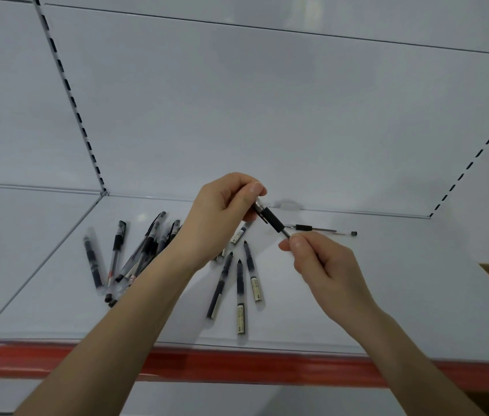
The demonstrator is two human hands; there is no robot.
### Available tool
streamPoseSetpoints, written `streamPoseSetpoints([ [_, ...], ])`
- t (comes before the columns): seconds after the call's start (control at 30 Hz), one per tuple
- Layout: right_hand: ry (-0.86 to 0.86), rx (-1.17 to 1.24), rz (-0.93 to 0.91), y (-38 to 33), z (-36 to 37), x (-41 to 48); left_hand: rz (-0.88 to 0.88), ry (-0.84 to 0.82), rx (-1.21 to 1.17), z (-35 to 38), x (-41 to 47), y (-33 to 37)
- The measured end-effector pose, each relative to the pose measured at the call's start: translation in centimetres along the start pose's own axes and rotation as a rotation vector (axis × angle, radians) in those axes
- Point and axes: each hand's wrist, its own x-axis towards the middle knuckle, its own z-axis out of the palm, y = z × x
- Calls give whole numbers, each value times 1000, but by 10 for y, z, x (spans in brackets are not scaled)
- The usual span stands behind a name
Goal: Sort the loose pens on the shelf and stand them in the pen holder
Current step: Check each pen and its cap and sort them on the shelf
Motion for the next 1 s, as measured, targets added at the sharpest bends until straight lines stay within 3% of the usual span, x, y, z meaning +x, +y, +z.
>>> streamPoseSetpoints([
  [0.13,-49,-15,42,0,6,6,-69,45,-70,-1,1,-9],
  [0.3,-260,-134,119,9,4,10,-139,95,167,-13,6,-29],
  [0.4,-220,-198,137,17,0,13,-176,103,395,-31,12,-37],
  [0.6,-215,-339,149,33,0,22,-219,-33,825,-63,23,-53],
  [0.8,-250,-385,75,39,9,34,-207,-115,932,-65,30,-69],
  [1.0,-208,-401,53,46,9,61,-61,2,1020,-51,24,-73],
])
